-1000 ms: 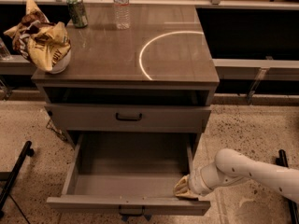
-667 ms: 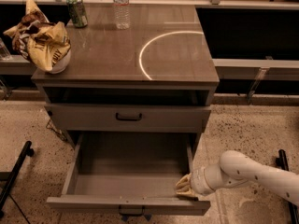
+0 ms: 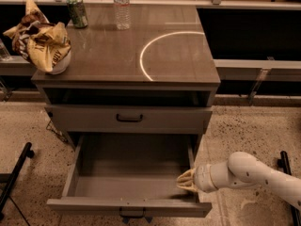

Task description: Open middle drawer

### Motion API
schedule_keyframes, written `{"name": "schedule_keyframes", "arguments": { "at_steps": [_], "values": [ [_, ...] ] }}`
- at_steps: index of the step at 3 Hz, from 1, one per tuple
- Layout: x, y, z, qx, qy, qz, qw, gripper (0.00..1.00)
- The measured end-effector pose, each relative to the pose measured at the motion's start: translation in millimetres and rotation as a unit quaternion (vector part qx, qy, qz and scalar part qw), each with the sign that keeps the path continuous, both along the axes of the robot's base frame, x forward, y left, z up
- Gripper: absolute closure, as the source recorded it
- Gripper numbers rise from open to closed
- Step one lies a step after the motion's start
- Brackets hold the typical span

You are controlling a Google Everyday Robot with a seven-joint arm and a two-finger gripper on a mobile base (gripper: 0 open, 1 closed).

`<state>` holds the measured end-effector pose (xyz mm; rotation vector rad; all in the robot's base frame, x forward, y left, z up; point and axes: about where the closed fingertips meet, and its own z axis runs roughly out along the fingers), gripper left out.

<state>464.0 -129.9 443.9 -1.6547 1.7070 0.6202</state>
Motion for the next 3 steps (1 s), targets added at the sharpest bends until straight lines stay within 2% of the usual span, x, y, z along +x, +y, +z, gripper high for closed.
{"name": "schedule_keyframes", "arguments": {
  "at_steps": [1, 2, 3],
  "values": [
    [0.0, 0.0, 0.0, 0.0, 0.0, 0.0, 1.0, 1.0],
    [-0.6, 1.9, -0.8, 0.001, 0.001, 0.002, 1.0, 0.82],
    [-1.3, 3.6, -1.5, 0.002, 0.002, 0.003, 1.0, 0.59]
  ]
}}
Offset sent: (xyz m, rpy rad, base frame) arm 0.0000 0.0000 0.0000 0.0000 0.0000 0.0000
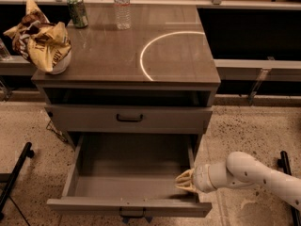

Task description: Open middle drawer

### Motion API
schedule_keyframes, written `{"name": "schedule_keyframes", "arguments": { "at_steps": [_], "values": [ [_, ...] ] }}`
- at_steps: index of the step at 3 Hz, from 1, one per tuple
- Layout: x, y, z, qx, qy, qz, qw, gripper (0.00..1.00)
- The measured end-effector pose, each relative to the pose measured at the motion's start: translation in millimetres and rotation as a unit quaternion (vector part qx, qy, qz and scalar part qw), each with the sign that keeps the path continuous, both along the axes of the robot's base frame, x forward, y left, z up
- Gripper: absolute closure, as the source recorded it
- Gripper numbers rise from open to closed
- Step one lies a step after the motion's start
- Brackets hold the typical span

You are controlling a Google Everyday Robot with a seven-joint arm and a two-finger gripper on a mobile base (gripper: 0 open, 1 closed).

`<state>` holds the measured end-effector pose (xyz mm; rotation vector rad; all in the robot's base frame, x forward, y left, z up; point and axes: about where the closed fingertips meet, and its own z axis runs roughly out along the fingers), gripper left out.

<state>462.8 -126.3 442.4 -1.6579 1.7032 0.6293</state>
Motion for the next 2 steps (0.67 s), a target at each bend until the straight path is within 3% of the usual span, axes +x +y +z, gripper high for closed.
{"name": "schedule_keyframes", "arguments": {
  "at_steps": [2],
  "values": [
    [-1.0, 21.3, 33.2, 0.037, -0.059, 0.038, 0.9969, 0.13]
  ]
}}
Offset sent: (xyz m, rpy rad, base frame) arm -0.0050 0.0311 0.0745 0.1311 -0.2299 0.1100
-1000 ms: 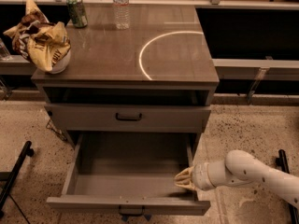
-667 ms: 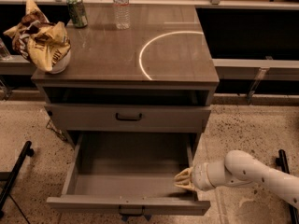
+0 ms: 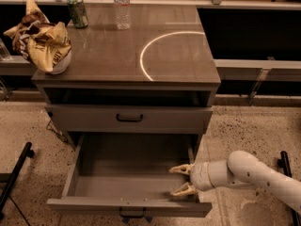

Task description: Open middle drawer

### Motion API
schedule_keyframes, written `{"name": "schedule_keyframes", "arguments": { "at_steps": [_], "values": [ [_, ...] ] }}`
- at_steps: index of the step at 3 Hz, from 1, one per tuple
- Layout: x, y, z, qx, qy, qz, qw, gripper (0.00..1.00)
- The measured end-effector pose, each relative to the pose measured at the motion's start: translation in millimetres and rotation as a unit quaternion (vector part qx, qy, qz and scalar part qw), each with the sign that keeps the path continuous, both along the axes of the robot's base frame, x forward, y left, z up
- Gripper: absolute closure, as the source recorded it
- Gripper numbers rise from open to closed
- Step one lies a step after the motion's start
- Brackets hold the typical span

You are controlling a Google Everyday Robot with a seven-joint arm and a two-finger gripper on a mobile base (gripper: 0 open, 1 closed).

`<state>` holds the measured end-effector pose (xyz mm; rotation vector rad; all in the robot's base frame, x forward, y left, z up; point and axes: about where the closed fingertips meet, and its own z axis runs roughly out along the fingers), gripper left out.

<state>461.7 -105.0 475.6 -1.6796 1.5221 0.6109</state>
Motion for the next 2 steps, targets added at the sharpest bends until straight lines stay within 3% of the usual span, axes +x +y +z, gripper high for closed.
{"name": "schedule_keyframes", "arguments": {
  "at_steps": [1, 2],
  "values": [
    [-0.7, 6.4, 26.0, 0.008, -0.027, -0.004, 0.9996, 0.0],
    [-0.8, 6.5, 25.9, 0.008, -0.027, -0.004, 0.9996, 0.0]
  ]
}}
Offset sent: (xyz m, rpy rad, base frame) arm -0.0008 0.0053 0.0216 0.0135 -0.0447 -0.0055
